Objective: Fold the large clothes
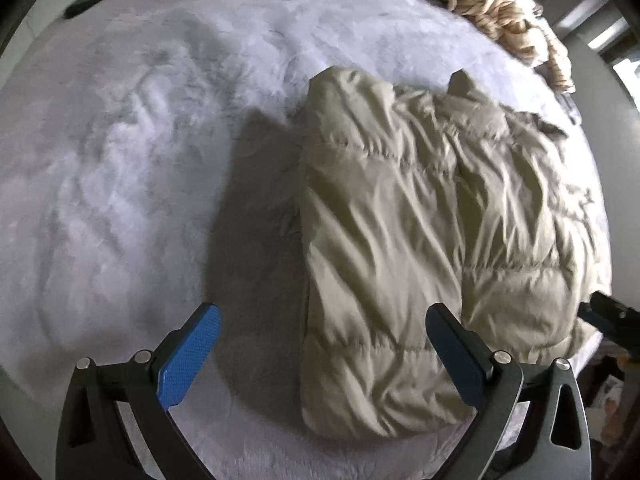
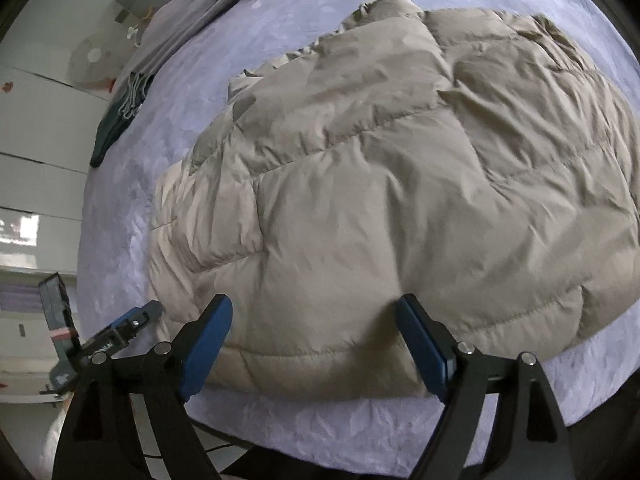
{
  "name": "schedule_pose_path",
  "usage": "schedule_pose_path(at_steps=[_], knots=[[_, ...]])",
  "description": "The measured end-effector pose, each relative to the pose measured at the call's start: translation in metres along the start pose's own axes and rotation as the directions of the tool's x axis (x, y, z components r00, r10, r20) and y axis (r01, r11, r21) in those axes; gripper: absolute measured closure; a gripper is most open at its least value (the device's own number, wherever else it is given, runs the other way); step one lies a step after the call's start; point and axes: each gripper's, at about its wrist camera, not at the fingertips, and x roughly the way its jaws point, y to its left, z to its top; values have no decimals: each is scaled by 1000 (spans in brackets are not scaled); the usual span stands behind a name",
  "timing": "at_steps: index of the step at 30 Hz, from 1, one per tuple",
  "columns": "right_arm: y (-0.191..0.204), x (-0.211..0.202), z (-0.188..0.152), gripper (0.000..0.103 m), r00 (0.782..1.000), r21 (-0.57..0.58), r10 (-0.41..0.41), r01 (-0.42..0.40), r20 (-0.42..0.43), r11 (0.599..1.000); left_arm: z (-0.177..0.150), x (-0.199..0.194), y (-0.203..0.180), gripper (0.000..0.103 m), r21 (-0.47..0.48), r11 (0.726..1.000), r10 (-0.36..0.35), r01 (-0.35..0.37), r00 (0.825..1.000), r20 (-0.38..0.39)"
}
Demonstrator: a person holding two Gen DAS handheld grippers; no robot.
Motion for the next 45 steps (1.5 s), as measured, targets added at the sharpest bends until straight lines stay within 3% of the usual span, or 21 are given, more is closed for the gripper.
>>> schedule_pose_path(at_steps=[2, 4, 6, 8, 14, 16, 18, 20, 21, 22, 23, 25, 28, 30, 31, 32, 34, 35, 37, 42, 45], knots=[[4, 6, 0, 17, 1000, -6, 3, -3, -16, 1000, 7, 3, 10, 0, 2, 998, -60, 60, 998, 6], [5, 11, 2, 16, 999, -17, 1, -2, -42, 1000, 16, 13, 23, 0, -15, 986, -164, 164, 986, -23], [1, 16, 4, 16, 998, -19, -2, 1, -62, 1000, 22, 29, 35, 0, -51, 959, -284, 280, 955, -82], [0, 20, 6, 16, 997, -9, 1, -1, -72, 1000, 27, 50, 39, 0, -79, 923, -386, 378, 912, -143], [-3, 23, 7, 16, 997, 0, 5, -5, -76, 1000, 37, 90, 8, 0, -65, 856, -512, 514, 821, -254], [-5, 23, 7, 16, 997, -5, 2, -3, -78, 1000, 43, 99, -7, 0, -68, 820, -561, 568, 777, -285], [-4, 25, 7, 16, 997, -7, -2, 2, -79, 1000, 45, 107, -15, 0, -83, 809, -575, 582, 755, -314], [-3, 26, 7, 16, 997, -4, -5, 5, -78, 1000, 46, 114, -21, 10, -93, 818, -563, 567, 758, -331], [-1, 27, 7, 16, 997, -1, -7, 7, -77, 1000, 47, 114, -22, 33, -83, 824, -553, 560, 764, -333], [0, 27, 7, 16, 997, 1, -8, 8, -77, 1000, 48, 113, -23, 52, -79, 820, -557, 566, 760, -335], [1, 26, 7, 16, 997, 1, -6, 6, -78, 1000, 48, 108, -23, 58, -78, 810, -571, 581, 752, -329], [2, 23, 6, 16, 996, 1, 2, -2, -87, 1000, 49, 96, -25, 71, -48, 804, -576, 593, 755, -313], [0, 10, 8, 16, 997, -4, 7, -8, -77, 1000, 53, 76, -32, 76, -27, 790, -593, 613, 750, -293], [-3, -5, 11, 16, 999, -16, -30, 30, -11, 999, 55, 61, -38, 76, -28, 778, -610, 628, 743, -274], [-5, -11, 13, 25, 999, -18, -49, 49, 22, 999, 58, 56, -39, 76, -34, 774, -616, 632, 740, -268], [-9, -17, 15, 52, 996, -16, -69, 70, 62, 997, 59, 49, -41, 76, -49, 767, -629, 640, 734, -258], [-18, -21, 21, 88, 991, 7, -100, 100, 89, 995, 62, 38, -46, 76, -81, 751, -653, 655, 719, -237], [-23, -21, 24, 90, 991, 20, -92, 90, 99, 996, 62, 30, -51, 76, -88, 748, -658, 658, 718, -227], [-30, -16, 29, 94, 992, 6, -63, 63, 113, 998, 61, 14, -65, 76, -73, 756, -649, 651, 730, -214], [-48, 21, 50, 95, 998, -32, 4, -2, 68, 999, 65, -29, -119, 76, -22, 808, -582, 589, 791, -189], [-63, 37, 64, 97, 997, -15, 64, -64, 42, 998, 67, -43, -148, 76, -23, 826, -556, 563, 809, -190]])
